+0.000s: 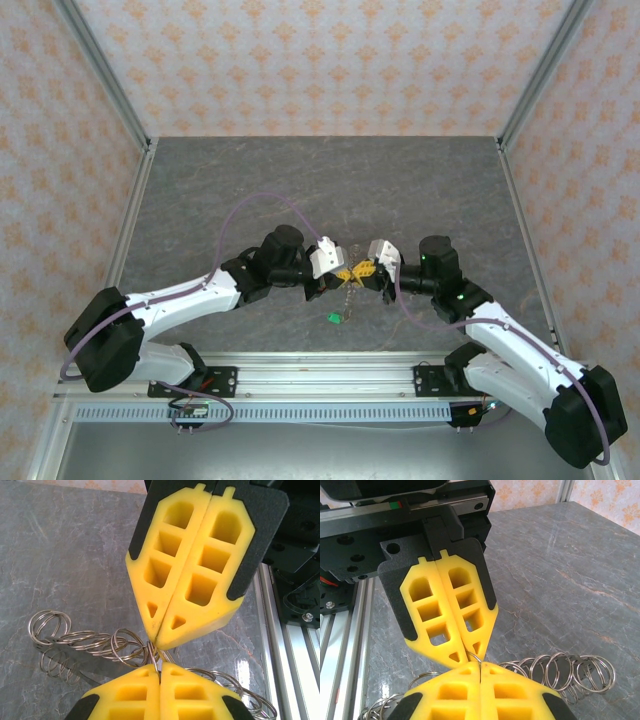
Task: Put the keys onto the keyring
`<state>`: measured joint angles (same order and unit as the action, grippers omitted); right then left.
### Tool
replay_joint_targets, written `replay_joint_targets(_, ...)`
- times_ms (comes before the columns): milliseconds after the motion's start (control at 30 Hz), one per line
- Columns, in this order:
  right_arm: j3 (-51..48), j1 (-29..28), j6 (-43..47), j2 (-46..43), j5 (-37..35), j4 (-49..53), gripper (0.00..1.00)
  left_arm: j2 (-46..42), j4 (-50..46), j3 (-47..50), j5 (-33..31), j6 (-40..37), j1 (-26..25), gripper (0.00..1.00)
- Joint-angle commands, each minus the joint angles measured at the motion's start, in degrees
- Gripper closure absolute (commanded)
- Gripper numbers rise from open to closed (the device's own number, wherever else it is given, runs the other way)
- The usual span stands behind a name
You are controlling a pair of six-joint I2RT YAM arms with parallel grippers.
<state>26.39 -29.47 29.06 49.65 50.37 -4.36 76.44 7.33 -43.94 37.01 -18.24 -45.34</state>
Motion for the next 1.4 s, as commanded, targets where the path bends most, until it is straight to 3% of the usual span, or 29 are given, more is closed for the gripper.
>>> replay_joint_targets(0,-0.4,0.1,-3.0,-0.8,-2.0,-3.5,1.00,-0.7,-0.2,-2.6,2.1,-2.3,-0.3,1.00)
replay_joint_targets(233,0.4,0.1,-6.0,-0.9,-7.0,-0.4,1.00,-1.2,-2.4,-3.2,1.9,-4.5,-0.3,1.00)
replay_joint_targets(500,0.5,0.1,-6.8,-1.0,-7.5,1.0,1.00,-1.0,-3.4,-3.8,1.4,-5.5,-0.4,1.00)
replay_joint_targets(733,1.0,0.1,-5.6,-2.1,-0.1,1.5,1.00,-0.9,-5.6,-4.2,0.6,-7.1,-0.3,1.00)
replay_joint_targets(1367,2.6,0.1,-6.0,0.4,3.0,0.0,1.00,-1.1,-9.2,-5.7,1.3,-9.4,-0.3,1.00)
